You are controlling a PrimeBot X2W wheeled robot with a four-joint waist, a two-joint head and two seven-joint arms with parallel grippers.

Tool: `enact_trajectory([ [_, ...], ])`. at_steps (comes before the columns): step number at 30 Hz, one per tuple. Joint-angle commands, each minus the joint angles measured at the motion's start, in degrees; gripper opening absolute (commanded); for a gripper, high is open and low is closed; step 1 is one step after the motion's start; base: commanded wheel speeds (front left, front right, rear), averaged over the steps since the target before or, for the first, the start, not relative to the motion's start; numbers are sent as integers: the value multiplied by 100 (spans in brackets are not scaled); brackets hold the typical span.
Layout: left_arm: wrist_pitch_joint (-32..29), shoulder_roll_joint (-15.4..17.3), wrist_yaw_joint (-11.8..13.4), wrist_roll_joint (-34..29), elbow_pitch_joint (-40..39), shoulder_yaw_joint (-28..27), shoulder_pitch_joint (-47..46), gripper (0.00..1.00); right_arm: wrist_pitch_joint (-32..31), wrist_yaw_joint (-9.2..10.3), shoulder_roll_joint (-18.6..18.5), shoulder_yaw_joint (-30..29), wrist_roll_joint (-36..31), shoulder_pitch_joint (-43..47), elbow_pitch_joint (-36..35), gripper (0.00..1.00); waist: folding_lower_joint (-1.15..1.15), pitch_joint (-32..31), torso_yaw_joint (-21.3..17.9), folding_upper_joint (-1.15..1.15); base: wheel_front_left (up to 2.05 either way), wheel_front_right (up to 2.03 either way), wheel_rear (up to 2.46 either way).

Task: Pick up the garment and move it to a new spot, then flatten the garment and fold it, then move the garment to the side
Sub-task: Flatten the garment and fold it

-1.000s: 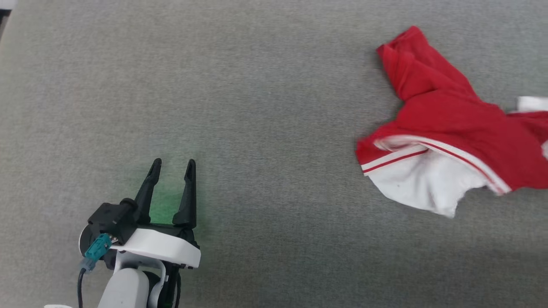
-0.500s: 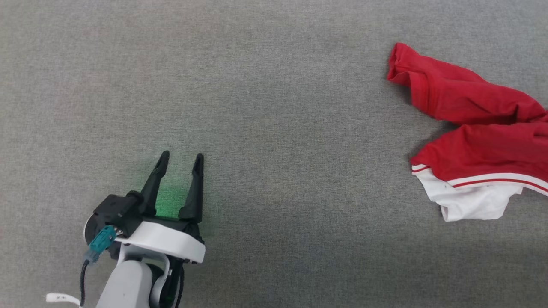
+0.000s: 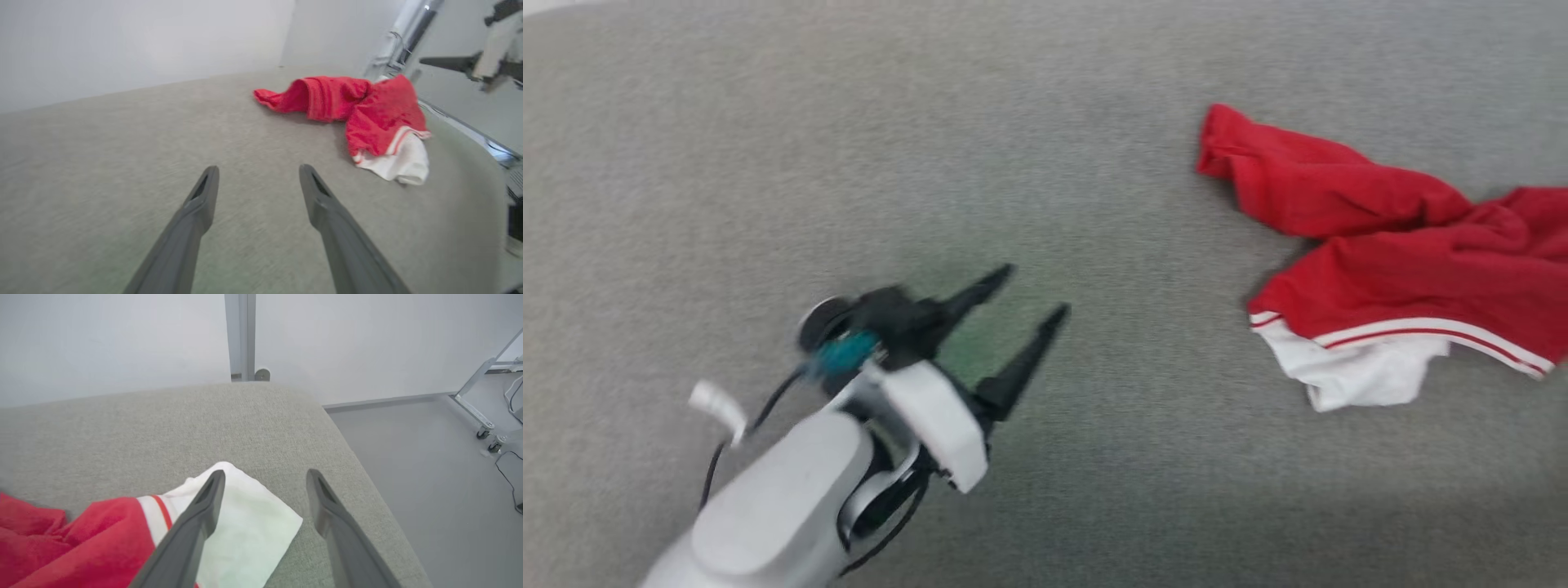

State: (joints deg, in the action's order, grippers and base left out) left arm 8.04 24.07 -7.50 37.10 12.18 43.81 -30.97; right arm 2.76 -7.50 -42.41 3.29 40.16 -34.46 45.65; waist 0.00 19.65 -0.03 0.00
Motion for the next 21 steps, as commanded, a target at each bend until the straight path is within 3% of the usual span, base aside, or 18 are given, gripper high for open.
enact_trajectory([
  [1, -469, 181, 5, 508, -112, 495, -408, 100, 83, 2, 158, -4, -14, 116, -192, 100, 0, -53, -261, 0, 0, 0, 0],
  [5, -1608, 346, 4, 1757, -322, 1525, -1423, 100, 52, 2, 459, 76, -78, 210, -630, 100, 0, 61, -610, 0, 0, 0, 0],
  [8, -2110, 405, 6, 2284, -217, 1843, -1899, 100, -25, 2, 618, 143, -118, 232, -878, 100, 0, 174, -808, 0, 0, 0, 0],
  [12, -2865, 233, 4, 3010, 50, 2329, -2751, 100, -63, 2, 841, 172, -243, 286, -1324, 100, 0, 386, -1159, 0, 0, 0, 0],
  [21, -3627, 92, 5, 3611, 808, 2859, -3505, 100, -33, 2, 1372, 140, -553, 468, -2040, 100, 0, 669, -1819, 0, 0, 0, 0],
])
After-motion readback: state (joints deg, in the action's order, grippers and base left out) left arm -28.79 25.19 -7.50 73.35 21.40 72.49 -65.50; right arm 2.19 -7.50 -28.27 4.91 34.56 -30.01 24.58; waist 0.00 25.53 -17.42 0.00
